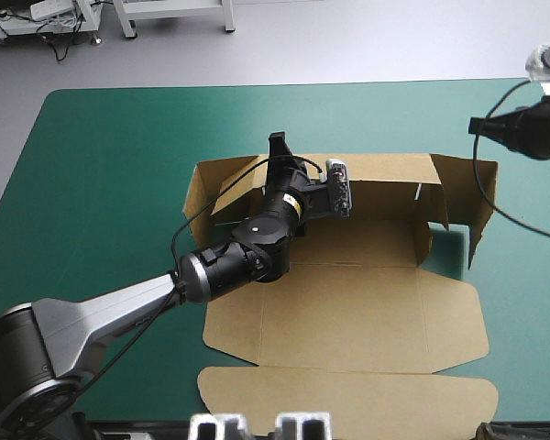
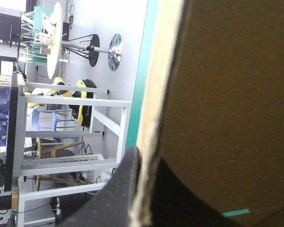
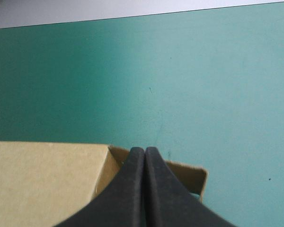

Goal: Fold the box

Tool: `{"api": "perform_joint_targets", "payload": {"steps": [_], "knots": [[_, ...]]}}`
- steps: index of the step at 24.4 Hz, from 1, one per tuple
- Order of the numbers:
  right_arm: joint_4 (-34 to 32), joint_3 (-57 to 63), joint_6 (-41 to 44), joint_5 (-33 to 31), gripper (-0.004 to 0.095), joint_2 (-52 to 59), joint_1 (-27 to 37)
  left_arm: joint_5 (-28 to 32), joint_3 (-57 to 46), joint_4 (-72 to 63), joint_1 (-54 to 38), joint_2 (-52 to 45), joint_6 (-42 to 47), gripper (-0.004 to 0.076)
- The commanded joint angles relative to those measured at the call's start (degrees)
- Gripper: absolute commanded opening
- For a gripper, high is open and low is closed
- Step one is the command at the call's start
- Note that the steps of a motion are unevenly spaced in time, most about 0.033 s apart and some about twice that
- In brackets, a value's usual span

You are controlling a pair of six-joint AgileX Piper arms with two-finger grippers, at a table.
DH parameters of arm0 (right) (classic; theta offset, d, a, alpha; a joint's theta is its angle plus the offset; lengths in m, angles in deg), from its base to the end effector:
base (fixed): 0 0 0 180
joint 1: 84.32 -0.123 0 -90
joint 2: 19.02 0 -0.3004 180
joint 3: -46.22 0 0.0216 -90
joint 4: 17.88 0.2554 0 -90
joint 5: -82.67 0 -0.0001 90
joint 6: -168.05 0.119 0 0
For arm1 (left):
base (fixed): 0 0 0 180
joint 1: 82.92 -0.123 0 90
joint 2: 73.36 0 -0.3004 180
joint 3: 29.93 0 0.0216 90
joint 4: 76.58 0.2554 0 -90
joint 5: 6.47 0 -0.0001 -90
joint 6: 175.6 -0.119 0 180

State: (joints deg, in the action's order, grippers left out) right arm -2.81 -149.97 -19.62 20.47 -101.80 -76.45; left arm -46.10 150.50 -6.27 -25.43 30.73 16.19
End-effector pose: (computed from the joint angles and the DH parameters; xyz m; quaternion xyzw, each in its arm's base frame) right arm 0.2804 -0.0111 0.4710 0.0066 0.8940 0.0719 0.4422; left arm 0.2803 -0.3068 0.3285 0.5826 0.5966 0.2553 0.4893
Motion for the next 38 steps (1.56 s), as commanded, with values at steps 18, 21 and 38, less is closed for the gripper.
{"api": "perform_joint_targets", "payload": {"steps": [18, 21, 38], "knots": [[3.7, -0.9, -8.0, -9.3, -0.0015, -14.2, 0.2, 0.2, 1.5, 2.4, 0.4, -3.3, 0.7, -0.0010], [4.3, 3.4, -9.1, -8.0, -0.0015, -11.3, 0.2, -0.8, 1.5, 2.1, 0.4, -1.9, -0.6, -0.0010], [21.5, 34.8, -31.2, 12.2, -0.0015, 3.8, 0.2, -3.0, 1.4, 0.1, 0.5, 2.4, -0.7, -0.0010]]}}
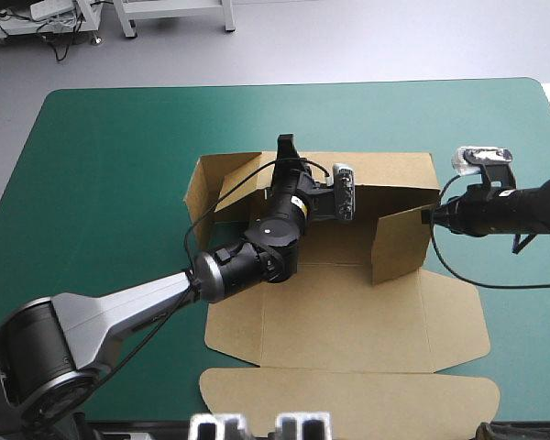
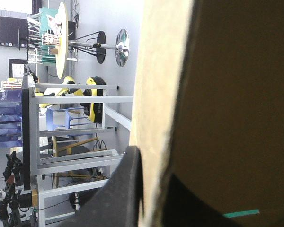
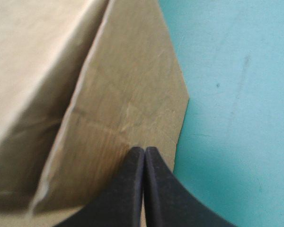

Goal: Fold the box

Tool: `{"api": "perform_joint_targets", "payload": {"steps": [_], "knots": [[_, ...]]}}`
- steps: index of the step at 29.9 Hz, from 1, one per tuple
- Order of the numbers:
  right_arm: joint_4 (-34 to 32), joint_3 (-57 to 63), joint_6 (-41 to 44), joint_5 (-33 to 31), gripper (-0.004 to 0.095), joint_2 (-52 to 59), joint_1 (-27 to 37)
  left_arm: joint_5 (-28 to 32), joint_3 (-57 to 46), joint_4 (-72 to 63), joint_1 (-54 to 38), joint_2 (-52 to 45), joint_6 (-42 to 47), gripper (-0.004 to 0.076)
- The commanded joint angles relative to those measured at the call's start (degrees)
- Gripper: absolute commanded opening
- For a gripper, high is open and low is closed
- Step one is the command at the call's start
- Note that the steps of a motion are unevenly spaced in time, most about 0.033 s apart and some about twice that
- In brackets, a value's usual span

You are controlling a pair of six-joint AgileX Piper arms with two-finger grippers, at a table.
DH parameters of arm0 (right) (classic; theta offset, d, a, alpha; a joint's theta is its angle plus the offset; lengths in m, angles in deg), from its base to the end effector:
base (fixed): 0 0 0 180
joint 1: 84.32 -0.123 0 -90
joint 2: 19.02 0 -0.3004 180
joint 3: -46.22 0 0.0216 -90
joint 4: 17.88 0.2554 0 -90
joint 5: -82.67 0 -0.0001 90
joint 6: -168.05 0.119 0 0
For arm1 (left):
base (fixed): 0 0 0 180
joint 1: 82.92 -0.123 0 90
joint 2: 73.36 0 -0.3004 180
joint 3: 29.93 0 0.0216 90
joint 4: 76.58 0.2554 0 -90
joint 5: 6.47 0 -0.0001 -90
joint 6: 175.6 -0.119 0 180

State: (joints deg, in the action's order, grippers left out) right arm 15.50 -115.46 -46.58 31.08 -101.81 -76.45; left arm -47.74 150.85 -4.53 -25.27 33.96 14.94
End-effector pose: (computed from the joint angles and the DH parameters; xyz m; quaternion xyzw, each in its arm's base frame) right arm 0.2790 0.0133 0.3023 -0.0984 0.9334 0.1611 0.3052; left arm 0.2875 -0.3141 0.3091 0.6013 0.5856 0.2845 0.4633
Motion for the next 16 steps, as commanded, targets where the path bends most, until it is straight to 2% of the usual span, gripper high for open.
{"api": "perform_joint_targets", "payload": {"steps": [1, 6, 8, 14, 16], "knots": [[2.9, 0.7, -5.3, 1.5, -0.0015, 4.6, 0.2, -1.6, 1.1, -1.7, 0.4, -0.4, 0.6, -0.0010], [2.1, 0.8, -12.1, 2.1, -0.0009, 6.3, 0.2, -1.1, 1.1, -1.2, 0.4, -0.1, 0.6, -0.0010], [1.7, 0.8, -13.8, 1.7, 0.0029, 6.3, 0.1, -1.1, 1.1, -1.0, 0.4, -0.1, 0.6, -0.0010], [0.5, 0.8, -15.7, -0.4, 0.0322, 4.9, 0.0, -0.8, 1.1, -0.9, 0.4, -0.1, 0.6, -0.0010], [0.5, 0.8, -16.0, -0.2, 0.0392, 4.7, 0.0, -0.8, 1.1, -0.5, 0.4, -0.1, 0.6, -0.0010]]}}
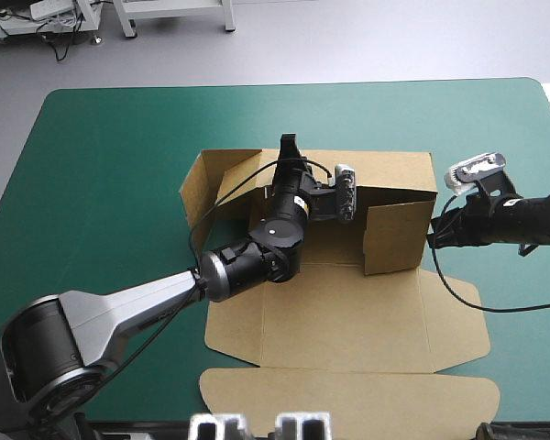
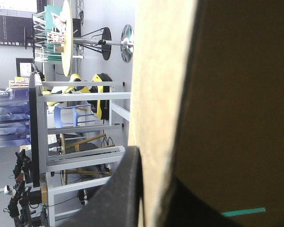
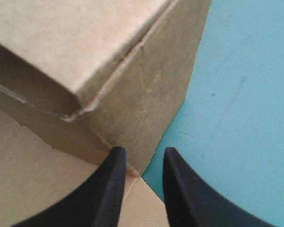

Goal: Fold the box

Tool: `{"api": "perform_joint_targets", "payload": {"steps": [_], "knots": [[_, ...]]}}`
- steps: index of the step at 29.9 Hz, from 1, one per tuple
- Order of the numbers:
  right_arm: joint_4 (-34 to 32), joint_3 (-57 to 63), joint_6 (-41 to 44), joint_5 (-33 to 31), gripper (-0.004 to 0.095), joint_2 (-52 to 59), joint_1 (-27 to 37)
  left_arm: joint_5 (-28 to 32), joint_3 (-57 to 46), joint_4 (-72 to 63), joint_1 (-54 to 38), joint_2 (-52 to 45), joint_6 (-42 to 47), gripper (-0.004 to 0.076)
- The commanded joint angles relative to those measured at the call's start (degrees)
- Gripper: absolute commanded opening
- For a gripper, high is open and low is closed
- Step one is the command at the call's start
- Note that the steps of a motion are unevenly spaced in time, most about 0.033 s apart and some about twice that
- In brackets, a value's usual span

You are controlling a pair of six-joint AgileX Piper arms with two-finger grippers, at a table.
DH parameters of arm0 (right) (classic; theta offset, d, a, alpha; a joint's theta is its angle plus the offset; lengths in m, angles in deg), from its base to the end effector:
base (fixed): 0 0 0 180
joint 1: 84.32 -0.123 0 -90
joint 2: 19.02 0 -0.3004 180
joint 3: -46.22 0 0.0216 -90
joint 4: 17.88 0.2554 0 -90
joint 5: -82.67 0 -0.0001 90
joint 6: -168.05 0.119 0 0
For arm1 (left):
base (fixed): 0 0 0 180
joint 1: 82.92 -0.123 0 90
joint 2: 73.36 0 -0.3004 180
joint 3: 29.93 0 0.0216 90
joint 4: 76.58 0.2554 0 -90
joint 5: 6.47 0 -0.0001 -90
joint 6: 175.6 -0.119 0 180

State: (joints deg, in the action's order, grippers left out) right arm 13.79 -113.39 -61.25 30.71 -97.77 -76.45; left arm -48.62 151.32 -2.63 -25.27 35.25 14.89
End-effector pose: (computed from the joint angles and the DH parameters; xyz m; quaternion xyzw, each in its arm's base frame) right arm 0.2609 0.0136 0.3079 -0.2274 0.9100 0.1047 0.3305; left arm 0.2916 -0.3168 0.3047 0.6054 0.5768 0.3020 0.4579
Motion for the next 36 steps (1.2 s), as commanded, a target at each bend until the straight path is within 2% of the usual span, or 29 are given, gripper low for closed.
{"api": "perform_joint_targets", "payload": {"steps": [1, 11, 22, 25, 29, 36], "knots": [[2.2, -1.3, -2.5, 0.3, 0.0418, 0.2, 0.0, 0.1, 0.6, -2.3, 0.4, -1.4, 0.6, -0.0010], [6.0, -1.3, -5.8, -2.5, 0.0430, -1.1, 0.0, 0.6, 0.6, -1.9, 0.4, -1.4, 0.6, -0.0010], [5.0, -1.3, -5.2, -8.8, 0.0430, -1.0, 0.0, 0.6, 0.6, -1.9, 0.4, -1.4, 0.6, -0.0010], [4.9, -1.3, -5.2, -7.8, 0.0430, -1.0, 0.0, 0.6, 0.6, -1.8, 0.4, -1.4, 0.6, -0.0010], [5.3, -1.3, -5.7, -2.7, 0.0431, -1.4, 0.0, 1.0, 0.6, -1.6, 0.4, -1.4, 0.6, -0.0010], [12.7, -1.3, -10.1, -1.1, 0.0430, -6.7, 0.0, 1.7, 0.6, -1.6, 0.4, -1.4, 0.6, -0.0010]]}}
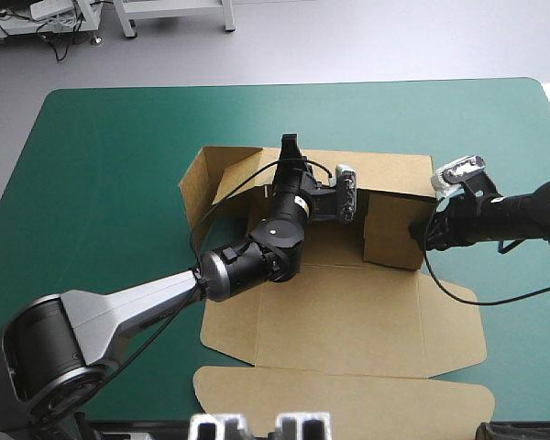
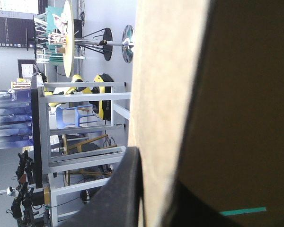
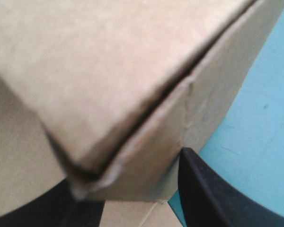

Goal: Fold the box

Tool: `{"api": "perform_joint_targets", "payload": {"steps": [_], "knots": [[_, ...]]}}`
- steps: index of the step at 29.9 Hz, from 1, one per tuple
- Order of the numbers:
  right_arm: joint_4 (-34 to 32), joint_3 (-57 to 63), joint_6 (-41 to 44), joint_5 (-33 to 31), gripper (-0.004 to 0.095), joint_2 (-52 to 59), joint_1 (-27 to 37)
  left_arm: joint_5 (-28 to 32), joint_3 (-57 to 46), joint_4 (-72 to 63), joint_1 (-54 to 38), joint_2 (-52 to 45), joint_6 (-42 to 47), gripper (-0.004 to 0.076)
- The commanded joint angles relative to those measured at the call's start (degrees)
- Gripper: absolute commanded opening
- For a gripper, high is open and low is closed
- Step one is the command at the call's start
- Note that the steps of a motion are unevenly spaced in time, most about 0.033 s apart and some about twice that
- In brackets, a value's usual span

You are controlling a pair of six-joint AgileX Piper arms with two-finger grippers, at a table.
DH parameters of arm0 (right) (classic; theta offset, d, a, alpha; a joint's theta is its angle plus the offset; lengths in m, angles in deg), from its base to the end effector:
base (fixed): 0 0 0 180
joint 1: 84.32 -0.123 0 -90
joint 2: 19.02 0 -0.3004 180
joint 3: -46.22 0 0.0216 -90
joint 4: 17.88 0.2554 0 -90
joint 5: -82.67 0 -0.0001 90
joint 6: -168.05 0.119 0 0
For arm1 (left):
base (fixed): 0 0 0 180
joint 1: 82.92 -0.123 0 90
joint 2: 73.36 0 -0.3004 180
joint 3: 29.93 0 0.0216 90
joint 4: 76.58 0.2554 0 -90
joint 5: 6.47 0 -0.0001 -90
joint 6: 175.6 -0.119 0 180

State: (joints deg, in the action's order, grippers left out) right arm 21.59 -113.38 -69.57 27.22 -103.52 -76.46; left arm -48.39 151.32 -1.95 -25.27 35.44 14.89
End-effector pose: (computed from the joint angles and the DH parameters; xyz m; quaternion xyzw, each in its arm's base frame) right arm 0.2752 0.0249 0.2867 -0.2621 0.9008 0.1711 0.3010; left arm 0.2921 -0.3178 0.3042 0.6080 0.5718 0.3047 0.4589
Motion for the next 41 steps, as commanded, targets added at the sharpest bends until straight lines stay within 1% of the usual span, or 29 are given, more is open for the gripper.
{"api": "perform_joint_targets", "payload": {"steps": [1, 5, 6, 7, 8, 9, 11, 13, 18, 20, 23, 26, 28, 29, 30, 33, 38, 41], "knots": [[5.7, -1.3, -1.8, 3.0, 0.0430, -1.9, 0.0, 1.3, 0.6, -2.3, 0.4, -1.6, 0.6, -0.0010], [10.2, -1.3, -1.8, 4.5, 0.0427, -4.6, 0.0, 1.7, 0.6, -2.3, 0.4, -1.6, 0.6, -0.0010], [11.0, -1.3, -1.8, 5.1, 0.0411, -5.0, 0.0, 2.2, 0.6, -2.3, 0.4, -1.6, 0.6, -0.0010], [12.1, -1.3, -1.8, 6.2, 0.0368, -5.0, 0.0, 2.5, 0.6, -2.3, 0.4, -1.6, 0.6, -0.0010], [13.1, -1.2, -1.8, 7.5, 0.0298, -5.1, 0.0, 2.8, 0.6, -2.2, 0.4, -1.6, 0.6, -0.0010], [14.3, -1.2, -1.8, 8.7, 0.0205, -5.1, 0.0, 3.0, 0.6, -2.0, 0.4, -1.6, 0.6, -0.0010], [16.2, -1.2, -3.1, 10.1, -0.0009, -5.0, 0.0, 3.2, 0.6, -1.7, 0.4, -1.6, 0.6, -0.0010], [17.1, -1.2, -3.2, 10.7, 0.0007, -5.0, 0.0, 3.2, 0.6, -1.4, 0.4, -1.6, 0.6, -0.0010], [16.6, -1.2, -3.5, 10.2, 0.0001, -5.0, 0.0, 3.2, 0.6, -1.4, 0.2, -1.5, 0.6, -0.0007], [16.5, -1.2, -3.5, 9.8, 0.0000, -5.0, 0.0, 3.0, 0.6, -1.4, 0.2, -1.5, 0.6, 0.0014], [15.6, -1.2, -3.5, 8.5, 0.0000, -5.0, 0.0, 2.1, 0.6, -1.3, 0.2, -1.5, 0.6, 0.0085], [13.5, -1.2, -3.2, 7.9, 0.0000, -5.0, 0.0, 1.6, 0.6, -0.7, 0.2, -1.5, 0.6, 0.0204], [12.7, -1.2, -3.2, 7.9, 0.0000, -5.0, 0.0, 2.2, 0.6, -0.5, 0.2, -1.5, 0.6, 0.0302], [12.4, -1.2, -3.2, 7.9, 0.0000, -5.0, 0.0, 2.5, 0.6, -0.3, 0.2, -1.5, 0.6, 0.0335], [12.4, -1.2, -3.1, 7.9, 0.0000, -5.0, 0.0, 3.3, 0.6, 0.1, 0.2, -1.5, 0.6, 0.0350], [12.3, -1.2, -3.0, 7.9, 0.0000, -5.0, 0.0, 5.3, 0.6, 3.0, 0.4, -1.5, 0.6, 0.0353], [12.3, -1.2, -3.0, 7.6, 0.0000, -5.0, 0.0, 4.8, 0.6, 8.2, 2.0, -1.5, 1.2, 0.0353], [12.3, -1.2, -3.0, 7.4, 0.0000, -5.0, 0.0, 4.8, 0.6, 11.7, 2.1, -1.5, 4.4, 0.0353]]}}
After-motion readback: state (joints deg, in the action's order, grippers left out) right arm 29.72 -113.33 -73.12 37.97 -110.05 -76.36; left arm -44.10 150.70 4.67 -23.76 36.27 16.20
